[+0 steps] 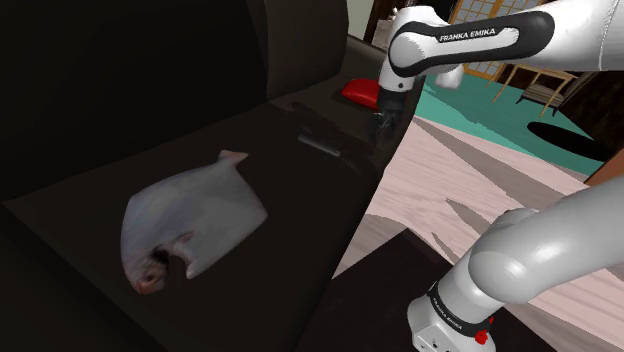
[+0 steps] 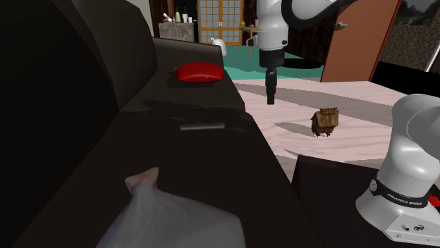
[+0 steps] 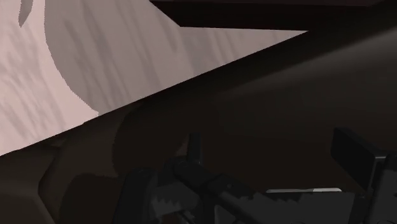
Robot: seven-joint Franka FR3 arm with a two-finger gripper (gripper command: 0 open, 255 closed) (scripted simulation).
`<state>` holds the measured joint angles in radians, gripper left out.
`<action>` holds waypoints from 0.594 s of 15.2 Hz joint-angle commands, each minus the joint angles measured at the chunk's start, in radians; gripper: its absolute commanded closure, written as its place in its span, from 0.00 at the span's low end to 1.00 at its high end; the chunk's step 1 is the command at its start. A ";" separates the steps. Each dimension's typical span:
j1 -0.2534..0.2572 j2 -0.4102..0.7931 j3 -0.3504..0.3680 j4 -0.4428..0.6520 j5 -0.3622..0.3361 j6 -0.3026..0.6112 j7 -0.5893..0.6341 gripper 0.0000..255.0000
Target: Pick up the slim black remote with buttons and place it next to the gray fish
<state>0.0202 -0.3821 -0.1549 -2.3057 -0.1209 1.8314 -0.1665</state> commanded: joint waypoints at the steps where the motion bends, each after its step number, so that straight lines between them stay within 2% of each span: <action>1: 0.005 0.088 -0.023 0.045 0.014 0.051 -0.047 0.00; 9: 0.004 0.399 -0.078 0.254 0.118 0.168 -0.244 0.00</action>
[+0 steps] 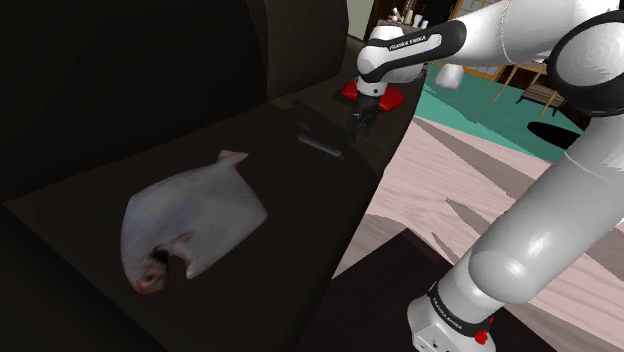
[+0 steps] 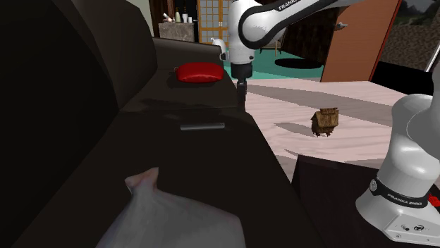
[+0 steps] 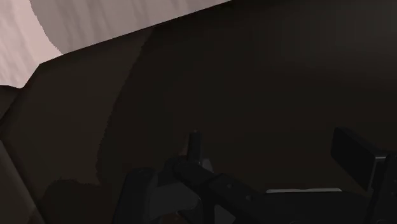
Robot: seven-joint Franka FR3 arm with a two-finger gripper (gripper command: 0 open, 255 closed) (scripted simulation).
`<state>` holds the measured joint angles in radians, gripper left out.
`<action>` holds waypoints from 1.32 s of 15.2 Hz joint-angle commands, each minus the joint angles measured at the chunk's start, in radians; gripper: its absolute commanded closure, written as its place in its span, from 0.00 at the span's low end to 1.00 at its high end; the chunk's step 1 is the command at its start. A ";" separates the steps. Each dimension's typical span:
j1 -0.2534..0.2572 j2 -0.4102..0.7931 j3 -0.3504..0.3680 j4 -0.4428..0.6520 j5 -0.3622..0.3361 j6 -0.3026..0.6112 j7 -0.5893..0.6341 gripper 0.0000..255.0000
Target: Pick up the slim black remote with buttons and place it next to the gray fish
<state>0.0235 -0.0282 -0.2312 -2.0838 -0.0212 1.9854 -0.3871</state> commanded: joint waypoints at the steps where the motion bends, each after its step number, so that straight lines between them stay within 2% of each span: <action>1: -0.002 0.085 -0.005 0.065 0.035 0.022 -0.048 0.00; 7: -0.036 0.327 0.006 0.294 0.135 0.033 -0.181 0.00; 12: -0.079 0.538 0.036 0.538 0.200 -0.002 -0.264 0.00; 20: -0.079 0.578 0.045 0.495 0.211 0.081 -0.273 0.00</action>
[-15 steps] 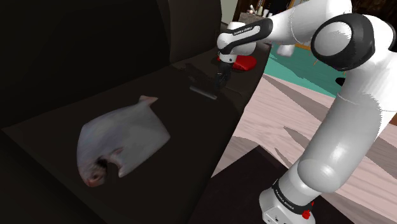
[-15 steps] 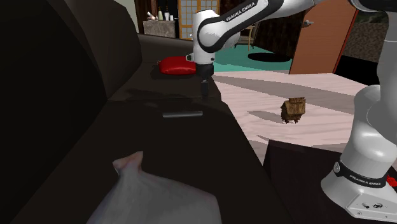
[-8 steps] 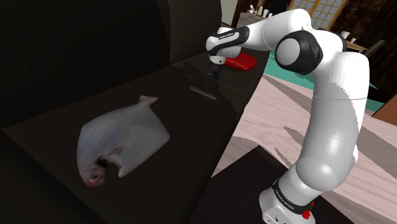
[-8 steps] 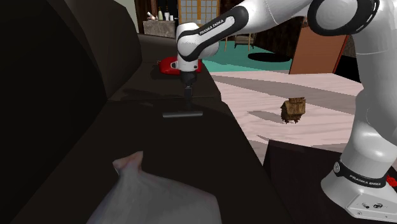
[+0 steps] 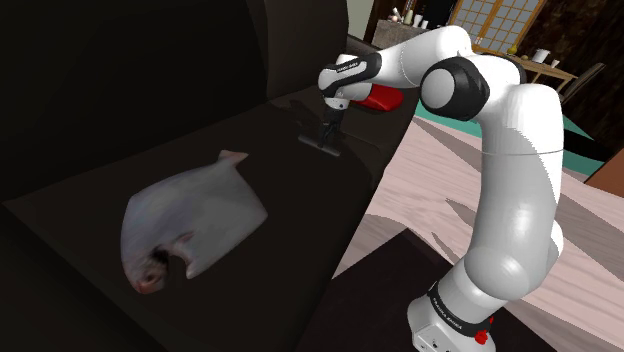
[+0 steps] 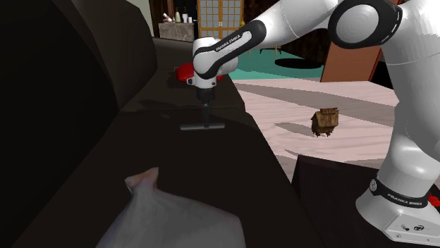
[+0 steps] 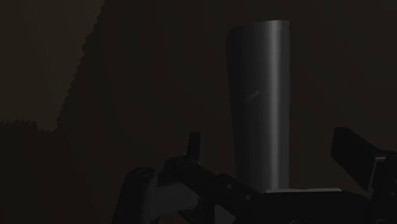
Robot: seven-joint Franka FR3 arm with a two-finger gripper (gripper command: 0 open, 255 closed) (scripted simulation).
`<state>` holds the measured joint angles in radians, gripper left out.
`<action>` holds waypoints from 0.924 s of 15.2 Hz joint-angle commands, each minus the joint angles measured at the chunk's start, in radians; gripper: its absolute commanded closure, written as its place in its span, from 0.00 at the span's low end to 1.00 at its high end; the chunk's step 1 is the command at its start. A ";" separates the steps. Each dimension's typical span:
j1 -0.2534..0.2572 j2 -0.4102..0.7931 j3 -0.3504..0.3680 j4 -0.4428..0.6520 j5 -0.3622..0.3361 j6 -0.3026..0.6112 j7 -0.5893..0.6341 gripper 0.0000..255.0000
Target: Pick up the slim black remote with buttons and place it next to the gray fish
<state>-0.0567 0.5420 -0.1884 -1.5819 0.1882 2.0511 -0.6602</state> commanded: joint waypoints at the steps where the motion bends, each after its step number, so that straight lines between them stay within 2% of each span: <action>1: 0.002 0.007 0.002 -0.007 0.002 0.015 0.000 0.00; 8: 0.002 0.008 0.002 -0.007 0.002 0.015 0.000 0.00; 9: 0.002 0.008 0.002 -0.007 0.002 0.015 0.000 1.00; 14: 0.001 0.007 0.002 -0.008 0.002 0.015 0.000 1.00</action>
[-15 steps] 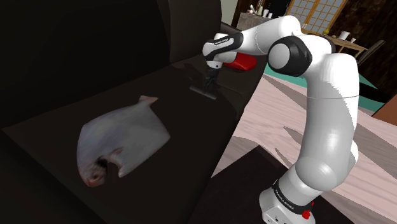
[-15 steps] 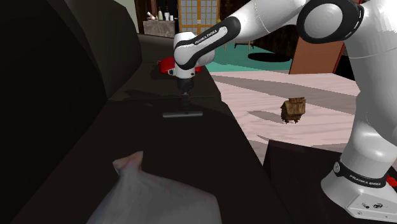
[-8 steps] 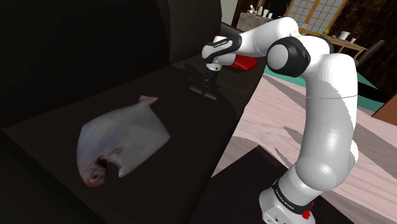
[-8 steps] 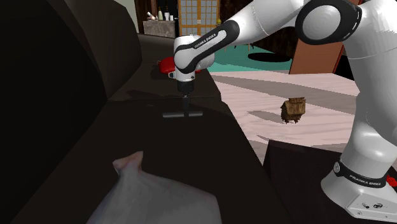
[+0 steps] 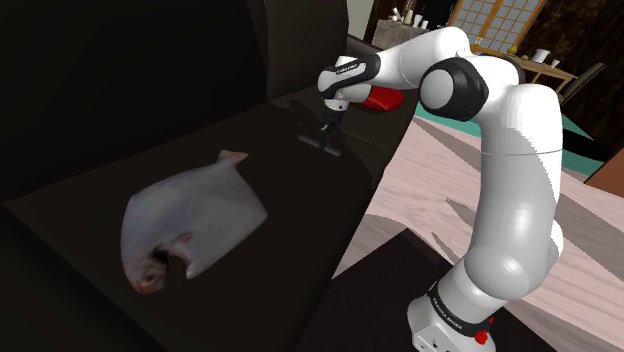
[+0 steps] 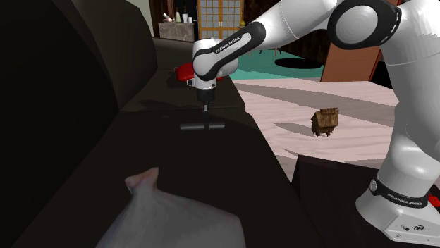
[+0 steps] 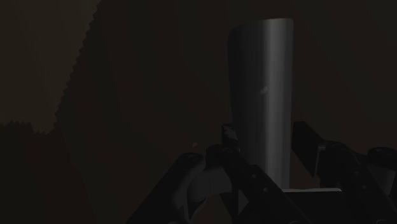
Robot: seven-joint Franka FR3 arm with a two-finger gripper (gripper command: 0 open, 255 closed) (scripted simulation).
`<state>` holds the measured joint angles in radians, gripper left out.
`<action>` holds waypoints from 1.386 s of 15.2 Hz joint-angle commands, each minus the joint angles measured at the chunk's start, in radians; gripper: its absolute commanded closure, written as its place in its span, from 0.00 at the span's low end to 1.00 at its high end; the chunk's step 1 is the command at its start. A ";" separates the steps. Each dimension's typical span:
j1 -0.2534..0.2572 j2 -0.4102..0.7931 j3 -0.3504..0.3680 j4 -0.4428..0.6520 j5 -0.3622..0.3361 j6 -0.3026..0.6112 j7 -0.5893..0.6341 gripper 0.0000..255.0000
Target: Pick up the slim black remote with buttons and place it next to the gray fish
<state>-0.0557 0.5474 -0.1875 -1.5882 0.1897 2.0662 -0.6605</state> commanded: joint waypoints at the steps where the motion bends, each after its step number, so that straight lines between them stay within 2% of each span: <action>1: 0.000 0.001 0.001 -0.001 0.000 -0.001 0.000 1.00; 4: 0.001 0.002 0.001 -0.001 0.000 0.000 0.001 1.00; 21: 0.003 -0.078 -0.011 0.108 -0.023 -0.187 0.026 1.00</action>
<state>-0.0536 0.4783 -0.1974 -1.4834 0.1682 1.8918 -0.6365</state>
